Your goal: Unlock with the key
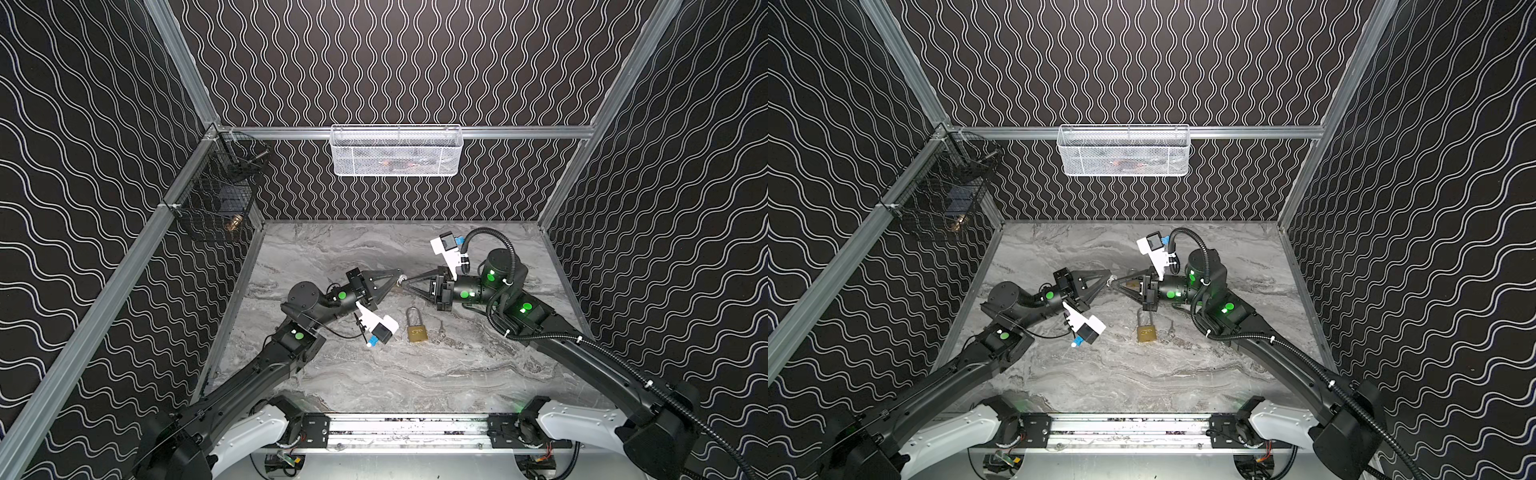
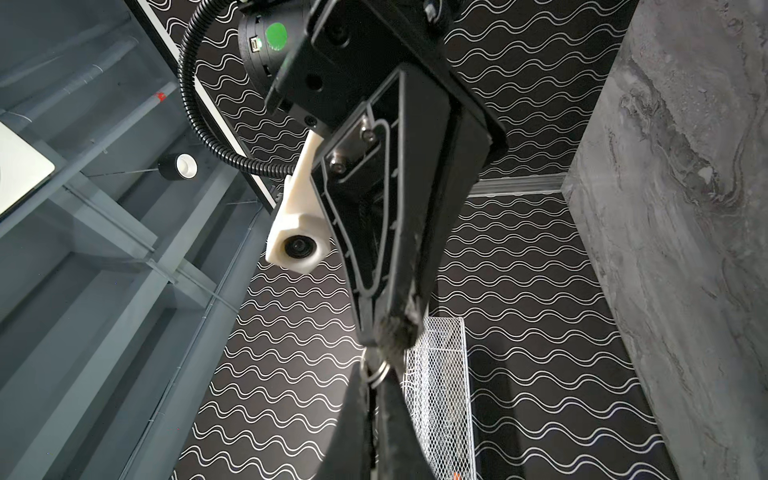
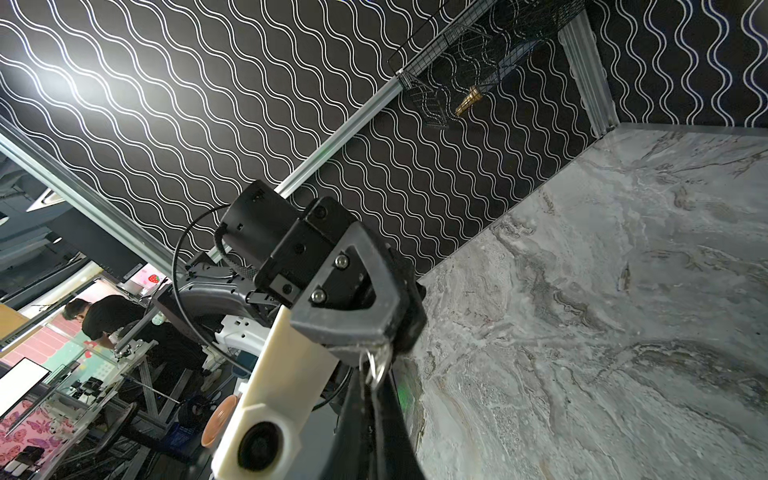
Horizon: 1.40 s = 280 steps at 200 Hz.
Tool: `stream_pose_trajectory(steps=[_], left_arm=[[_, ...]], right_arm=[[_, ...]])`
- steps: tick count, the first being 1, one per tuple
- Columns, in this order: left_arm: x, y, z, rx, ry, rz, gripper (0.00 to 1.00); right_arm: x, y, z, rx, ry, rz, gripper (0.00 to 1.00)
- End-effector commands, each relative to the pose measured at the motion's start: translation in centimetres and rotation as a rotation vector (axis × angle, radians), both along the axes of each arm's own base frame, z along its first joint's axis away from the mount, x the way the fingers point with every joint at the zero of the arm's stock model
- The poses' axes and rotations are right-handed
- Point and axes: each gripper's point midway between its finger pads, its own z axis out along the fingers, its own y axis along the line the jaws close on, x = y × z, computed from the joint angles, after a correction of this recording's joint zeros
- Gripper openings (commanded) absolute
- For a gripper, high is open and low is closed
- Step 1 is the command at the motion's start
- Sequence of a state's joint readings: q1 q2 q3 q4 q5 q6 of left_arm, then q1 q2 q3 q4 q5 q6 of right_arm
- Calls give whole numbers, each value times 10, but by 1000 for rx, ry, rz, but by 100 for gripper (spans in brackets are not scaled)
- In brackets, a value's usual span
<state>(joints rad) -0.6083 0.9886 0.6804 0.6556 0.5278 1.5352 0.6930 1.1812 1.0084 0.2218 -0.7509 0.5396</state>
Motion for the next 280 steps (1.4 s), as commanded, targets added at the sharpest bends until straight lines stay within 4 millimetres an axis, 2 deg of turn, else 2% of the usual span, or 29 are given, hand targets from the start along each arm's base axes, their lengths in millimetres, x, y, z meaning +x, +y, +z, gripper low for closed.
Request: stream_pose_trajectory(steps=[1,10,20,32,43,60,97,158,190,219,260,280], left_arm=[[-3,-1,3,3,-11,-14,0],[-3,-2,2,9,-15,-12,0],[-2,-1,2,14,-24,-8,0],[-1,-1,1,24,-30,1,0],[-1,-1,-1,43,-36,7,0],[-1,-1,-3,74,-33,8,0],[-9,-1,-4,95,-23,-19,0],[-20,0,-4,100,-3,-56,0],[-18,1,-4,99,-11,-43,0],[-17,1,-3,91,-25,-38,0],[-15,1,-3,90,-36,-31,0],[-15,1,-3,90,-34,-34,0]], right_arm=[[-4,2,2,7,-30,28,0],[-5,1,2,4,-32,28,0],[-5,1,0,0,-34,26,19],[-7,-1,1,-2,-41,24,28],[-6,-3,0,-13,-46,6,48],[-6,-7,0,-27,-60,-20,53],[-2,-15,3,-43,-89,-76,54],[-1,-5,6,-40,-95,-15,52],[-9,0,11,-27,-94,49,41],[-19,3,6,-38,-67,127,41],[-20,2,-6,-71,-42,138,36],[-19,3,-6,-71,-40,134,27]])
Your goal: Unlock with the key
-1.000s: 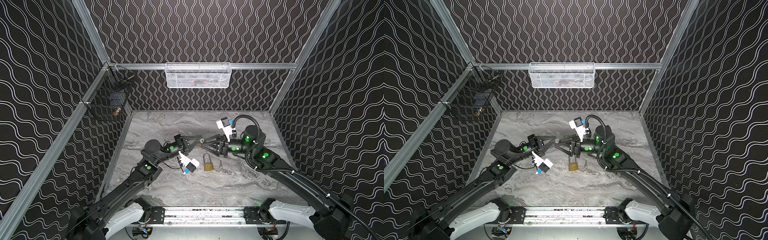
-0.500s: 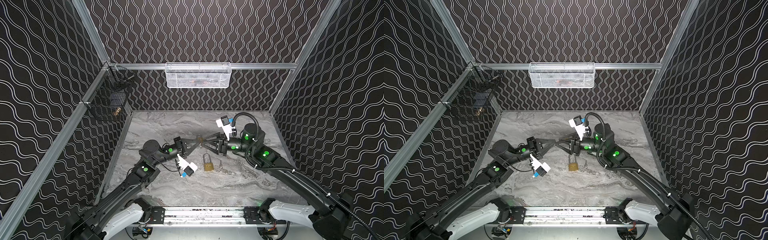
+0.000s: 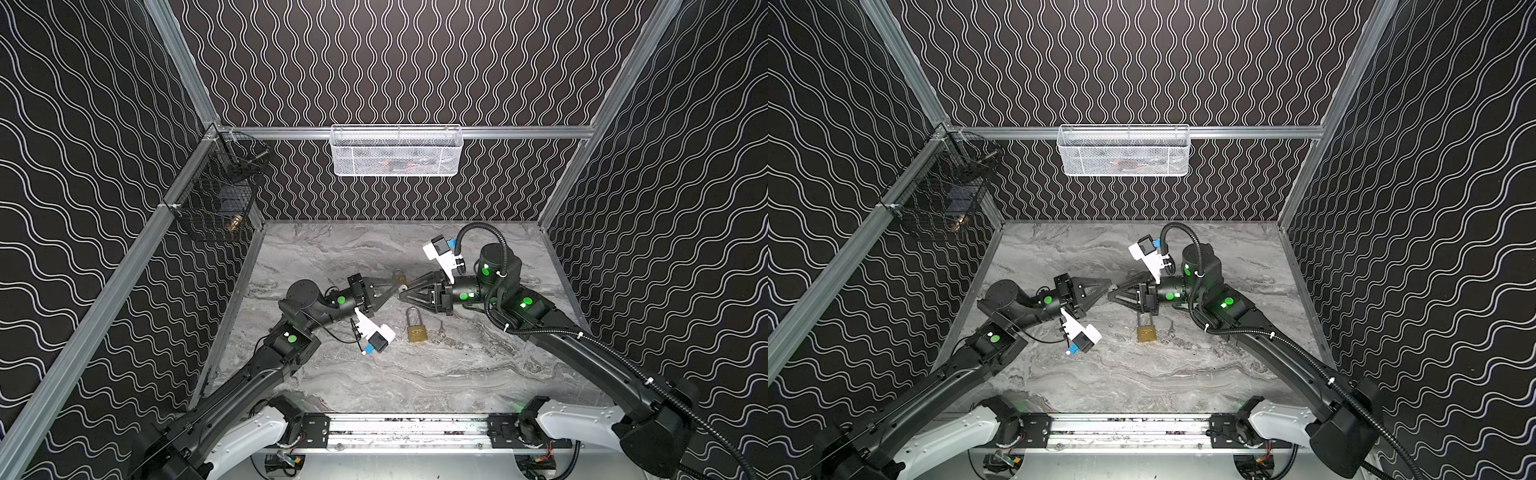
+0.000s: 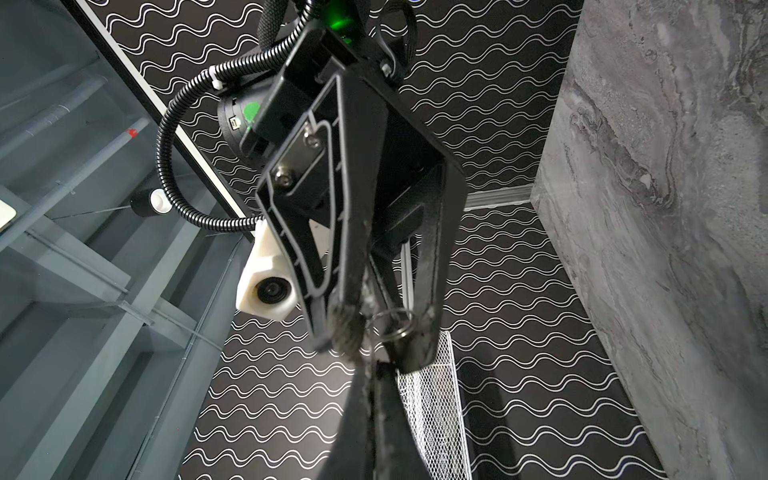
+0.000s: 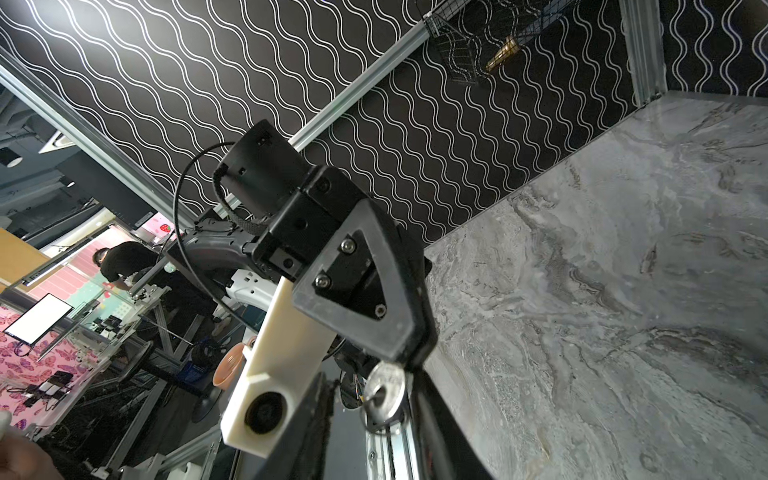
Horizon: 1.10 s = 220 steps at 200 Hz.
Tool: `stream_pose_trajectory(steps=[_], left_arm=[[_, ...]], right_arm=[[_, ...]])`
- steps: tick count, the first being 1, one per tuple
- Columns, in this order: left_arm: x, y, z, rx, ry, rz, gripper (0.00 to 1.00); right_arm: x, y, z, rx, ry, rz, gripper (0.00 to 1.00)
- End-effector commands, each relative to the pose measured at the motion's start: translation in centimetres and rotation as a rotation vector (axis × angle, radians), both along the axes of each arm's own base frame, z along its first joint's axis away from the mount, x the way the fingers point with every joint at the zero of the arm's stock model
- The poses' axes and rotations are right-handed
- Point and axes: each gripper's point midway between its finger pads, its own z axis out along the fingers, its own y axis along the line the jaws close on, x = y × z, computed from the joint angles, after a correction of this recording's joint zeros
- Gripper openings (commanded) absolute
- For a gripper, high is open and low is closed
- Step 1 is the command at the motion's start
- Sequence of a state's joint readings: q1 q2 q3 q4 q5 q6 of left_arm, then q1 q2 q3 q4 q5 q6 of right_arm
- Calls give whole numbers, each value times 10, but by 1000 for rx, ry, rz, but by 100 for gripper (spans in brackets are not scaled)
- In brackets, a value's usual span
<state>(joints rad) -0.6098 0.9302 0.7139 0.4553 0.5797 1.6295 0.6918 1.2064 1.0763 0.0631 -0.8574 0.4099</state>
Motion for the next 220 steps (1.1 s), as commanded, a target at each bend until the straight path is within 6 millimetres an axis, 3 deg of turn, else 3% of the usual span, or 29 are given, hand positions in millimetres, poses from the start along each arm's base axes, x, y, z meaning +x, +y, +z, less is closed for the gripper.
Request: stream_pose_trajectory(steps=[1,71,91,121,137,143,144,145,146,148,151,189,220], left_arm=[[0,0,7,-17,-32,1,0],[-3,0,7,-19,-28,-16,0],[-3,0,6,-20,-28,-14,0],[-5,0,9,-36,-25,-24,0],[-5,0,10,-45,-17,-26,19],[-4,0,10,-49,-12,-25,34],[-4,0,10,-50,-12,-25,37],[-4,0,10,-50,-9,-24,48],[-4,0,10,-52,-9,-24,69],[-4,0,10,-51,-6,-25,90],[-4,0,9,-51,-3,-26,98],[-1,4,6,-76,51,4,99],[8,19,-12,-107,186,106,99]], right_arm=[[-4,0,2,1,-5,22,27],[5,2,7,17,-10,-18,11],[6,4,7,9,-5,-11,0],[6,4,5,7,4,-9,0],[6,4,3,6,3,-8,0],[6,4,3,7,5,-7,0],[6,4,2,7,5,-7,0],[6,4,2,7,5,-7,0],[5,4,3,8,5,-6,0],[5,4,3,8,5,-6,0],[6,4,2,9,6,-7,0],[17,-2,2,8,-43,-87,0],[42,-17,4,24,-121,-239,0]])
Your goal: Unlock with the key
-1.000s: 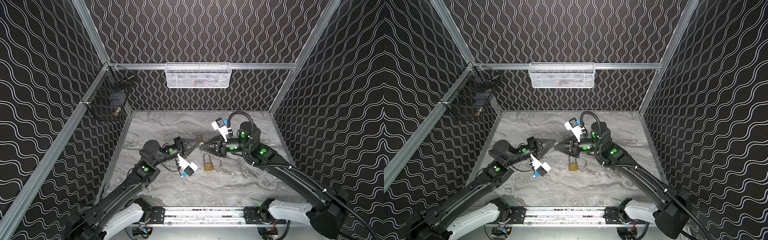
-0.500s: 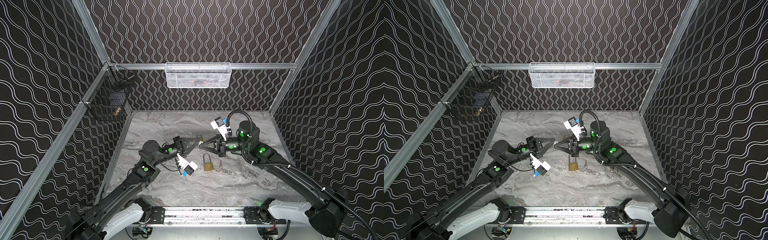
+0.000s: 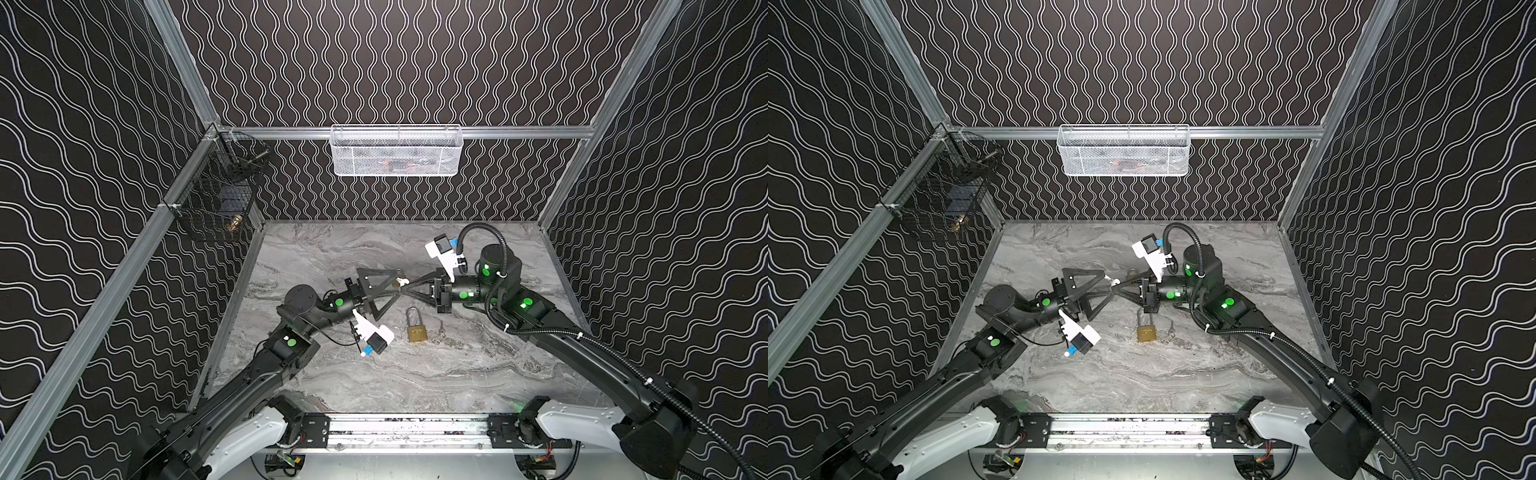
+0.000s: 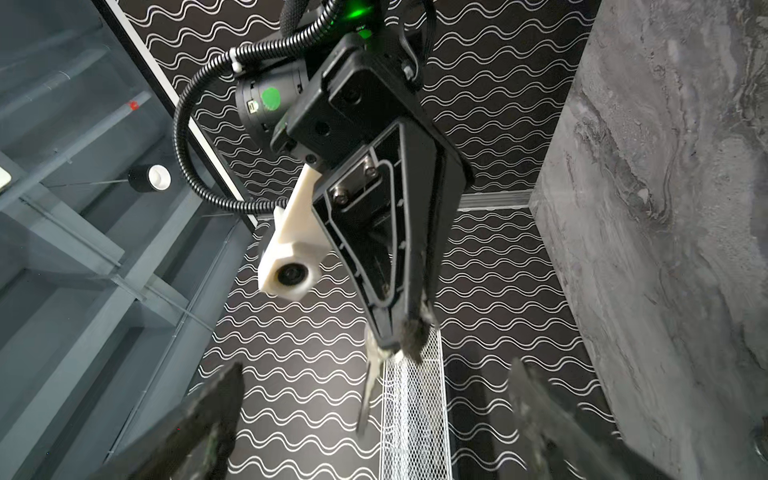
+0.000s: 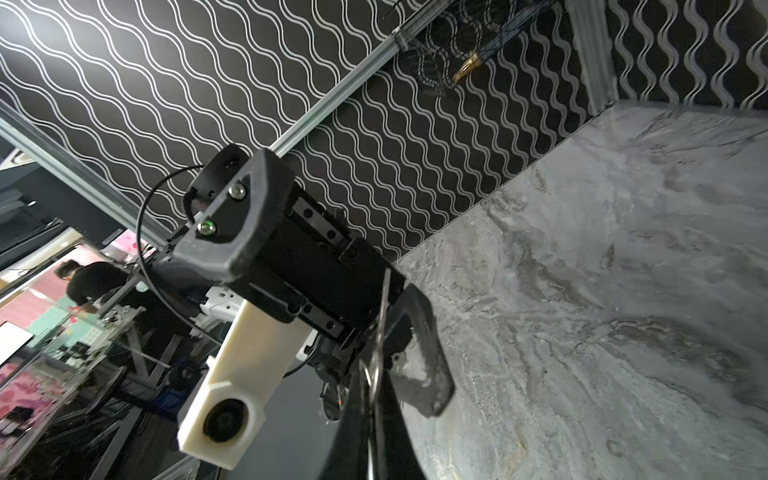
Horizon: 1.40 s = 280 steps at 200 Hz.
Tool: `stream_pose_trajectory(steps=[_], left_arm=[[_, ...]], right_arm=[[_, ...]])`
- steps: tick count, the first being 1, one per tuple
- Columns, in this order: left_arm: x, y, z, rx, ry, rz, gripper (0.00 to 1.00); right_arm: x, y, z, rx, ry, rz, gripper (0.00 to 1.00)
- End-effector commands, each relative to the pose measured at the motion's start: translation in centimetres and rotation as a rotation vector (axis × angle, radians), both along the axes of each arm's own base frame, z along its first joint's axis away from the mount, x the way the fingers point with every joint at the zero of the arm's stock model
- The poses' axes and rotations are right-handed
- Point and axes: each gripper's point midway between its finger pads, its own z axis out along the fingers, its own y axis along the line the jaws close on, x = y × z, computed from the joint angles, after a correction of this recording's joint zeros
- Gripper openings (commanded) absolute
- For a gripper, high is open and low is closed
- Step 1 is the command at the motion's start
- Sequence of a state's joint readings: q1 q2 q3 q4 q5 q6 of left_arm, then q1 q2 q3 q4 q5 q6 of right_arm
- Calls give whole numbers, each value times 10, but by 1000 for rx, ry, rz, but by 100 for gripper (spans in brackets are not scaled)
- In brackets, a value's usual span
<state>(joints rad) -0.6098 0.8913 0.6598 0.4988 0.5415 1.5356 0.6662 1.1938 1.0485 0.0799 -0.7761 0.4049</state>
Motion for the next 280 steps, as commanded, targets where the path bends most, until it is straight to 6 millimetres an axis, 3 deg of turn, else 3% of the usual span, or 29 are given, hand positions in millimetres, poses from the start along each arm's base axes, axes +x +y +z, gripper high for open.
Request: stream_pose_trajectory(steps=[1,9,14,23,32,41,49,57,68,94,107,123,137,152,169,188,235,280], left_arm=[[10,12,-10,-50,126,84,99],[11,17,-13,-79,172,106,99],[13,19,-15,-110,210,114,99],[17,27,-7,-229,295,135,99],[26,43,11,-471,460,145,99],[43,72,31,-775,637,195,99],[62,97,38,-1008,807,279,99],[80,106,22,-1058,984,422,99],[98,100,-5,-1009,1168,565,99],[127,65,-74,-1032,1600,706,99],[139,45,-99,-1019,1765,752,99],[160,28,-130,-1050,1914,865,99],[179,25,-160,-1101,1979,1066,99],[193,15,-183,-1019,1993,1218,99],[209,14,-204,-1027,1923,1344,99],[222,9,-230,-1056,1913,1402,98],[240,7,-280,-1069,1867,1560,78],[248,-17,-304,-1047,1970,1485,69]], right_arm=[[23,-10,10,26,-111,-139,0],[31,-17,14,34,-155,-200,0],[36,-20,3,21,-161,-236,0],[44,-28,2,21,-211,-305,0],[51,-37,-5,15,-255,-380,0],[55,-48,-13,25,-300,-452,0],[57,-59,-21,44,-341,-522,0],[58,-73,-30,72,-380,-594,0],[57,-95,-41,122,-423,-701,0],[42,-141,-63,249,-483,-881,0],[38,-152,-73,267,-487,-917,0],[34,-152,-86,259,-485,-896,0],[30,-146,-101,246,-439,-831,0],[27,-134,-121,205,-371,-693,0],[26,-139,-134,230,-331,-662,0],[34,-146,-141,265,-286,-657,0],[47,-123,-148,267,-251,-543,0],[56,-119,-155,254,-219,-542,0]])
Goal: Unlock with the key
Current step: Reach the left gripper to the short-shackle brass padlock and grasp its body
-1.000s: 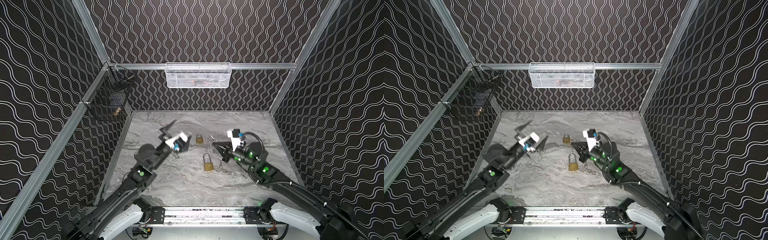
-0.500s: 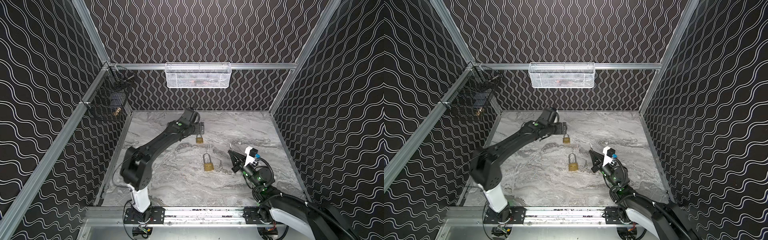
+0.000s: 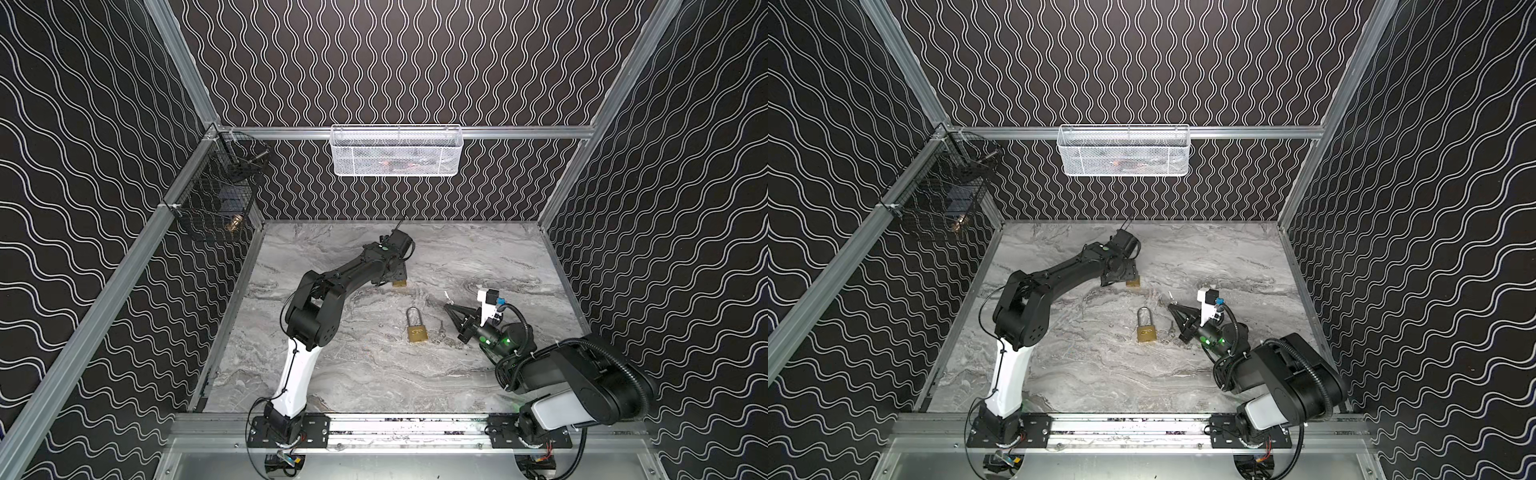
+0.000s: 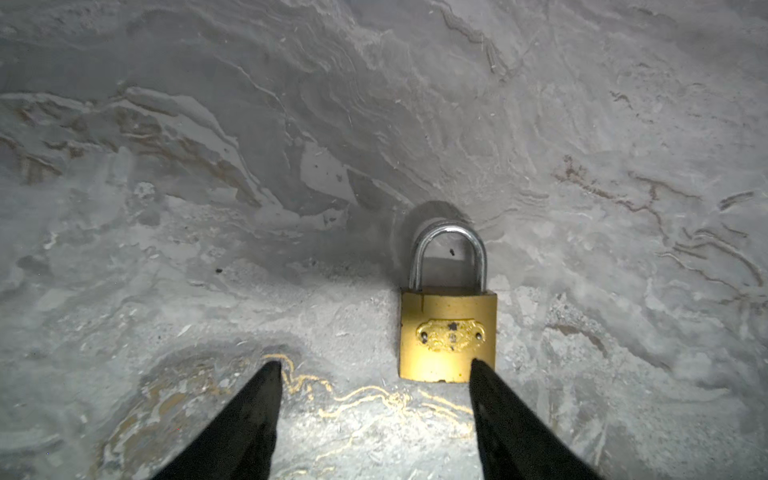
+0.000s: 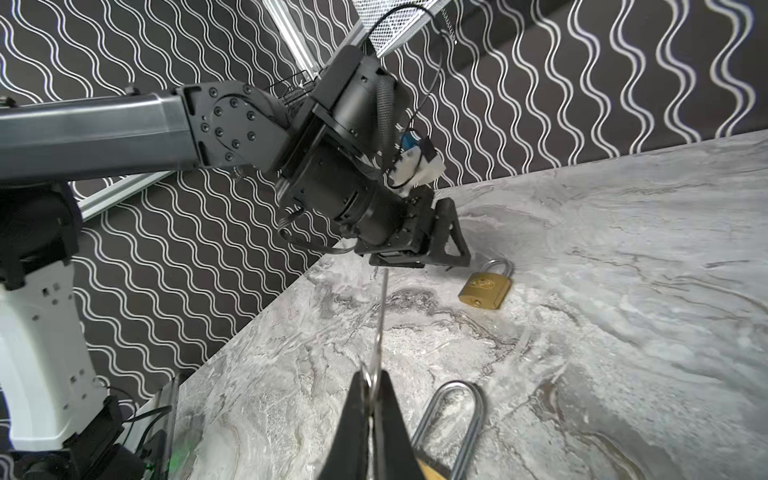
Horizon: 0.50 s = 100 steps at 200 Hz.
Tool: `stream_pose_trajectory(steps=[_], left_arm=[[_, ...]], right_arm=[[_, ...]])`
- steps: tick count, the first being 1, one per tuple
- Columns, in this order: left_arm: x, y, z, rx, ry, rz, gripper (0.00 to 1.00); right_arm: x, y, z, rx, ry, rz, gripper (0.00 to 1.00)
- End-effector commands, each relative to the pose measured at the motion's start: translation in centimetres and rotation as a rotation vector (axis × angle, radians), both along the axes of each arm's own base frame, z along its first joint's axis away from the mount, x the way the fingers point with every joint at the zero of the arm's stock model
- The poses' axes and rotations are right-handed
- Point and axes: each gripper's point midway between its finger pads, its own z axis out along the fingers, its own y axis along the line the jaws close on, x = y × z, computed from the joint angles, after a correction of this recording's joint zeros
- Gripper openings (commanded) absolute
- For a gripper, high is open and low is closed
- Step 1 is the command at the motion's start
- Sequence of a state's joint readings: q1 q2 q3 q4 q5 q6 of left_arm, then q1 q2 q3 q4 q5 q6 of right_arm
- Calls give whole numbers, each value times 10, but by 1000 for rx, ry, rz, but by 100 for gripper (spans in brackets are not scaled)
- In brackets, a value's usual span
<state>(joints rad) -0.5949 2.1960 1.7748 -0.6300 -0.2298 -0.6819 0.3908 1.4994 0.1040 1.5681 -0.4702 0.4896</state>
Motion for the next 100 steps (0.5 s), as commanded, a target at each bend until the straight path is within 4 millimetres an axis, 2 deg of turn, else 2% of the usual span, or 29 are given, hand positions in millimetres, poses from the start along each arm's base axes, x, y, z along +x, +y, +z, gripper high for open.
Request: stream_pose_trajectory(steps=[1,21,71,100], left_arm=[[7,-14,-7,-49,5,-7,69],[10,-21,-17,-55,17,-15,65],[16,-30,-28,-37,11,-34,65],[16,-40,-27,-24,-6,-58,65]], right_arm=[[-4,4,33,74,-116,38,0],[-3,7,33,76,-113,52,0],[-1,8,32,81,-99,57,0],[1,11,31,86,-90,73,0]])
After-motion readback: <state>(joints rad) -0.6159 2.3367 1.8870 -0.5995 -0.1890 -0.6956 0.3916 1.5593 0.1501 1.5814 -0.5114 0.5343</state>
